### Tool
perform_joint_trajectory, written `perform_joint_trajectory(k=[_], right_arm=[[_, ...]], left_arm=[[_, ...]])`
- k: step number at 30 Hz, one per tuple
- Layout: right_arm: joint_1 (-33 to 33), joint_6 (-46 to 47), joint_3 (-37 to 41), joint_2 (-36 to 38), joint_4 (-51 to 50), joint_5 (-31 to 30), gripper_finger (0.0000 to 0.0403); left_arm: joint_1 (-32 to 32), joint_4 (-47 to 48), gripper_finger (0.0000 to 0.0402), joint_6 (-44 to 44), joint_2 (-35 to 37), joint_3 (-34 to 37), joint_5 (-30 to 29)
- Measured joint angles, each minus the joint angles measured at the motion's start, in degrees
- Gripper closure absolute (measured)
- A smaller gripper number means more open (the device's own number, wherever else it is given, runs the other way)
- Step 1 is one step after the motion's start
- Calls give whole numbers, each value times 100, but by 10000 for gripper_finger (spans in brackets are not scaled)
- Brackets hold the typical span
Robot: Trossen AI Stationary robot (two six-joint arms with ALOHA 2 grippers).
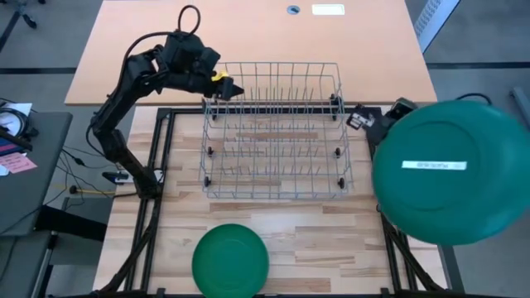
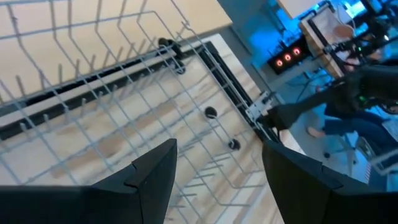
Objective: Sort dishes
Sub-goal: Put the dark blue plate in the dish rack
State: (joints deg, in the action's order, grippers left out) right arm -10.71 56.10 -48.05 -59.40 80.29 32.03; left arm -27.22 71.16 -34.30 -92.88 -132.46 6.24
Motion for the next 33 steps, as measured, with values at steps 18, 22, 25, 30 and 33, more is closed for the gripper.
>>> perform_joint_trajectory(k=[18, 22, 25, 30, 33], right_arm=[[652, 128, 0, -819, 856, -1365, 387], [562, 64, 0, -740, 470, -2384, 386], [457, -8, 0, -588, -75, -3071, 384], [259, -26, 0, -283, -936, -4481, 383], [188, -110, 0, -50, -1407, -5287, 383]], left_arm=[[568, 30, 171, 105, 37, 2, -212], [568, 32, 171, 107, 42, 2, -217], [566, 33, 171, 107, 42, 2, -227], [566, 37, 171, 107, 42, 2, -227], [566, 41, 171, 107, 42, 2, -228]])
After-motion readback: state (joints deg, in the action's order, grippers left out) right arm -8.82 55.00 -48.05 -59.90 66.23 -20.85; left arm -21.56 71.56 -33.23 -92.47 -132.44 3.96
